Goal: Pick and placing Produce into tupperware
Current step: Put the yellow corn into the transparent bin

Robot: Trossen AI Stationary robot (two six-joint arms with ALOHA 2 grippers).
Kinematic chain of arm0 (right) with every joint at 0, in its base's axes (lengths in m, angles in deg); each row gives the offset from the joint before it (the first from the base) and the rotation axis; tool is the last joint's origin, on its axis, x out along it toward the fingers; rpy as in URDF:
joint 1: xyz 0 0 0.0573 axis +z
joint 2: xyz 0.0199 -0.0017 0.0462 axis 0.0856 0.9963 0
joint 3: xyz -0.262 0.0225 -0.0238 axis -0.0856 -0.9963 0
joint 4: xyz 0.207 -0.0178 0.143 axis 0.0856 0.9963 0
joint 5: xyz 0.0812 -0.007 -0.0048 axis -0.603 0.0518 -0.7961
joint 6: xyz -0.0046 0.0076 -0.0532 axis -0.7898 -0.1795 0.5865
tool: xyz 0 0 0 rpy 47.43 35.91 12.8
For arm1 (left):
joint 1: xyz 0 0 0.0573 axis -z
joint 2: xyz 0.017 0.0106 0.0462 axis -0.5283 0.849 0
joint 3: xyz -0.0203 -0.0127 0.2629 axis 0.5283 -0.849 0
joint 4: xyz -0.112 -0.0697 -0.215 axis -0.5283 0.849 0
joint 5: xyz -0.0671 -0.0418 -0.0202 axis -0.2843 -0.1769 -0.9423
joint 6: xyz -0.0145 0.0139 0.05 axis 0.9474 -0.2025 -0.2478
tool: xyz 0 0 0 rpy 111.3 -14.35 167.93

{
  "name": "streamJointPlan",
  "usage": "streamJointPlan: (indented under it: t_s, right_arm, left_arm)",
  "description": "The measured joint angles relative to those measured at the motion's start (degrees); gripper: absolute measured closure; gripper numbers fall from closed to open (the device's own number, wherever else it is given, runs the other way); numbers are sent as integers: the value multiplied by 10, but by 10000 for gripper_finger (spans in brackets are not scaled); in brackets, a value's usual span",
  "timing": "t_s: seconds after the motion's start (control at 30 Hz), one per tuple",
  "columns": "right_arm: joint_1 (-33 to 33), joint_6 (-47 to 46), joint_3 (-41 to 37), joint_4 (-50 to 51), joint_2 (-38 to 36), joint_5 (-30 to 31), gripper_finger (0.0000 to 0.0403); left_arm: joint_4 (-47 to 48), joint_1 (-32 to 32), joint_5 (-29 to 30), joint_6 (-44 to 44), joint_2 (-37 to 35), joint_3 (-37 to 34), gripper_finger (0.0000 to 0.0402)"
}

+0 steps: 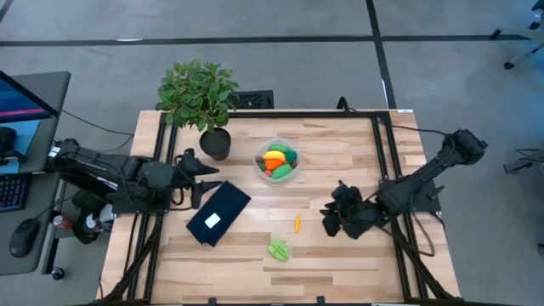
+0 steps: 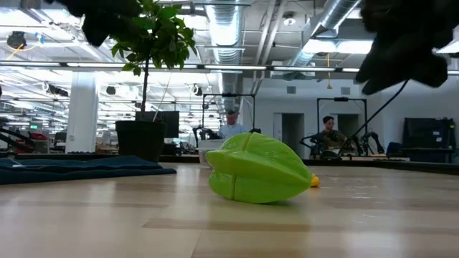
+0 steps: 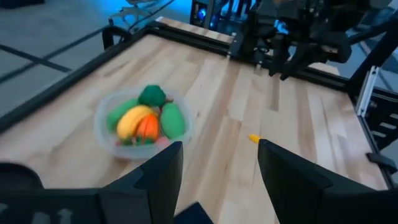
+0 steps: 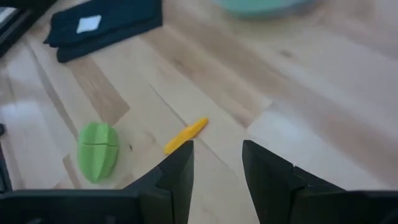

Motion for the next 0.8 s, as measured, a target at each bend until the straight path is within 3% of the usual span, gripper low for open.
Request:
streamJointPlan:
  t_s: [0.2, 0.37, 0.53, 0.8]
  right_arm:
    - [-49, -3, 0, -127, 69, -97, 274]
    - [-72, -63, 6, -200, 128, -168, 274]
    - [-72, -127, 43, -175, 170, -175, 277]
    - [-78, -209, 122, -29, 220, -182, 292]
  left_arm:
    - [-2, 12, 0, 32, -46, -57, 203]
    - [5, 15, 2, 29, -56, -74, 203]
    - [10, 14, 5, -1, -55, -74, 203]
    - [9, 14, 16, -31, -56, -74, 203]
